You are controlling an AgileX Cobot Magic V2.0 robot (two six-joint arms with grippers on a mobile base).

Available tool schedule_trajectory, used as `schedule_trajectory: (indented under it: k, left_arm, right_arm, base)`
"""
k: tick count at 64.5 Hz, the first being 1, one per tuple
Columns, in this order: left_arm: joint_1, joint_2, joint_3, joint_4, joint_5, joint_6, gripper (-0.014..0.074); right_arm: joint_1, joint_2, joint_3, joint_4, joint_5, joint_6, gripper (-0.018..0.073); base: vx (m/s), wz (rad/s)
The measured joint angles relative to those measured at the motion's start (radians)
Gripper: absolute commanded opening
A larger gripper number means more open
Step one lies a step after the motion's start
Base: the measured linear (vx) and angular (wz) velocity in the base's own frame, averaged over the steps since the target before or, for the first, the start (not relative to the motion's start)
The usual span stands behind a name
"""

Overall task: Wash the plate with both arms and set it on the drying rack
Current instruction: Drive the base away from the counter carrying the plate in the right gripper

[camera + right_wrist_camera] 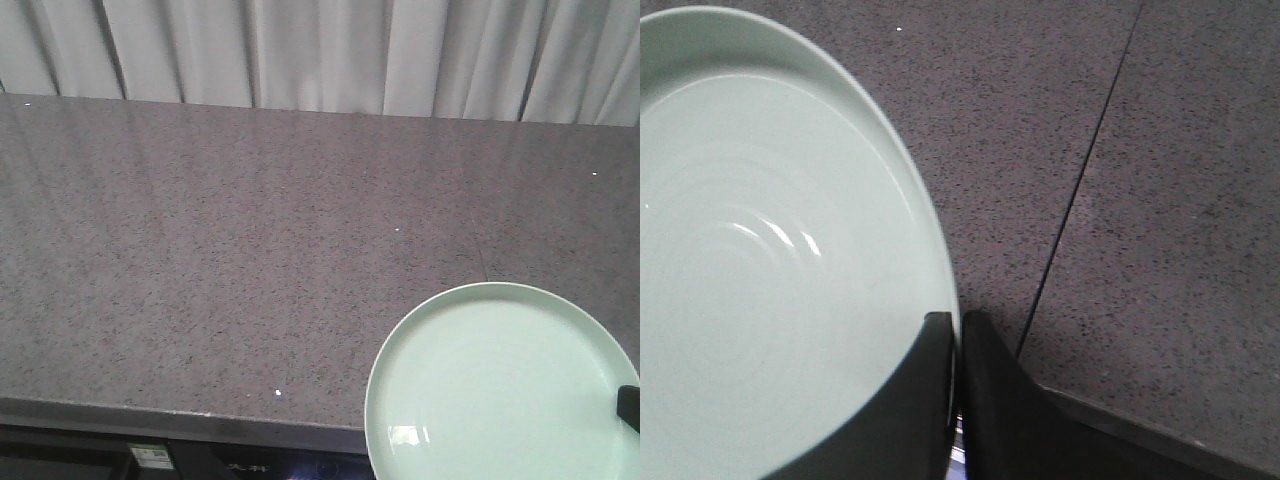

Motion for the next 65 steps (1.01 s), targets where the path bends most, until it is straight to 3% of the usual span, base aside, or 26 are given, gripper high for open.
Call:
schedule_trajectory:
  k: [65]
  left_arm:
    - [0.000,0.000,0.000,0.000,0.000,0.000,-0.0006]
  right_arm:
    - [0.000,0.000,0.000,0.002,0.000,0.000,-0.0001]
  base:
    - [-0.09,0.42]
